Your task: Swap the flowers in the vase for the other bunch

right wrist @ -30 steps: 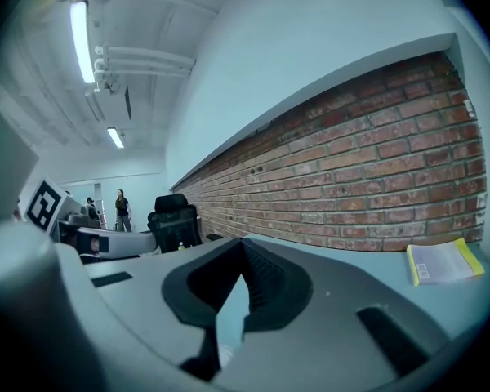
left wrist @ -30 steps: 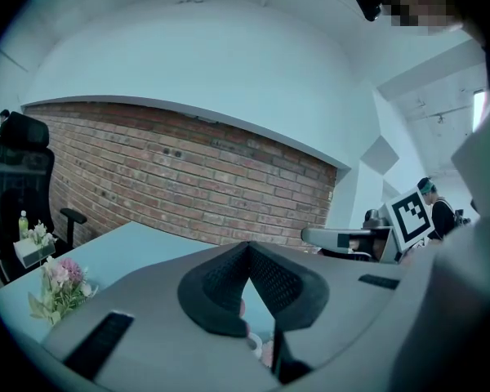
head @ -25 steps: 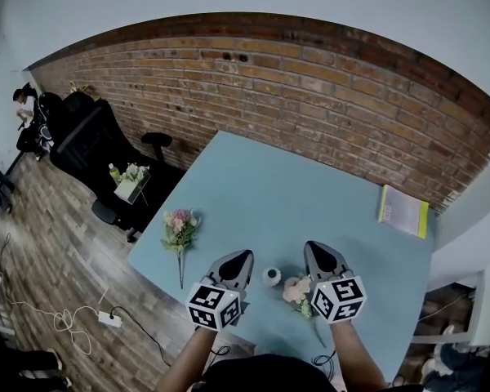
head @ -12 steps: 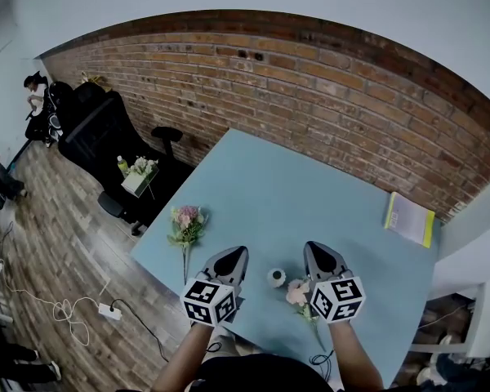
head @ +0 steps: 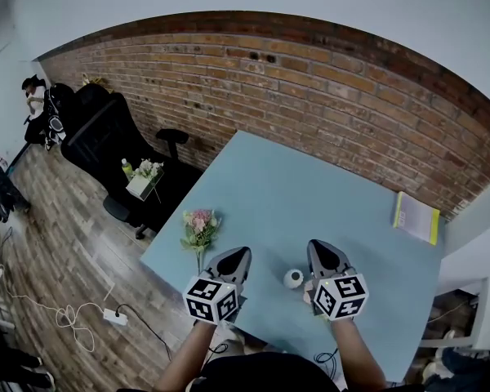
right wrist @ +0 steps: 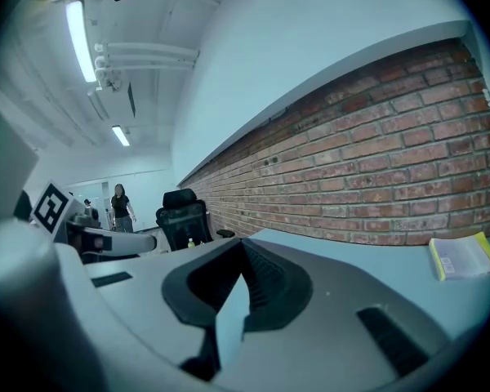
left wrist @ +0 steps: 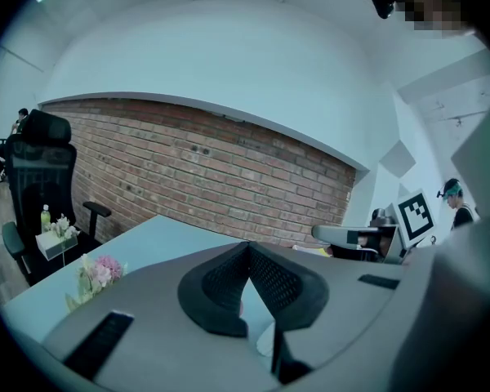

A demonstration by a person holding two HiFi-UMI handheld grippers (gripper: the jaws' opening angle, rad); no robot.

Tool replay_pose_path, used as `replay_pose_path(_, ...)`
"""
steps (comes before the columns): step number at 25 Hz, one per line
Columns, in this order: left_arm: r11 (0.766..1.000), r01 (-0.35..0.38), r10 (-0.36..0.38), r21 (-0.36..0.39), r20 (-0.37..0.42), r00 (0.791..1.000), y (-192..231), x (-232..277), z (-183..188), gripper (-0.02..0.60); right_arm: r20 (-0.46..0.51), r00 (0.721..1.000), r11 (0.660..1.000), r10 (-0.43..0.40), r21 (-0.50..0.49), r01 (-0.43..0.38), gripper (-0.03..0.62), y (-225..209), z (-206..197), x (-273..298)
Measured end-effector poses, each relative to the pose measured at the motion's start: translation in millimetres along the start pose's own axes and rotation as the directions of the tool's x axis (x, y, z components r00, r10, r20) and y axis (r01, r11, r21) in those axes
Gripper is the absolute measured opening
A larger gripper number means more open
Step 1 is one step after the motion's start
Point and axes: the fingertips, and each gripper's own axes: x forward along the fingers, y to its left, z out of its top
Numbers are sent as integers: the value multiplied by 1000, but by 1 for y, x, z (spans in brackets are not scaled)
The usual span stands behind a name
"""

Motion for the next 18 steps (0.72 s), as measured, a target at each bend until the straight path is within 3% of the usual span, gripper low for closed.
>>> replay_pose_path(18, 992, 21, -21, -126, -2, 1000, 113, -33, 17, 0, -47, 999, 1000, -5, 14, 6, 14, 80, 2, 83)
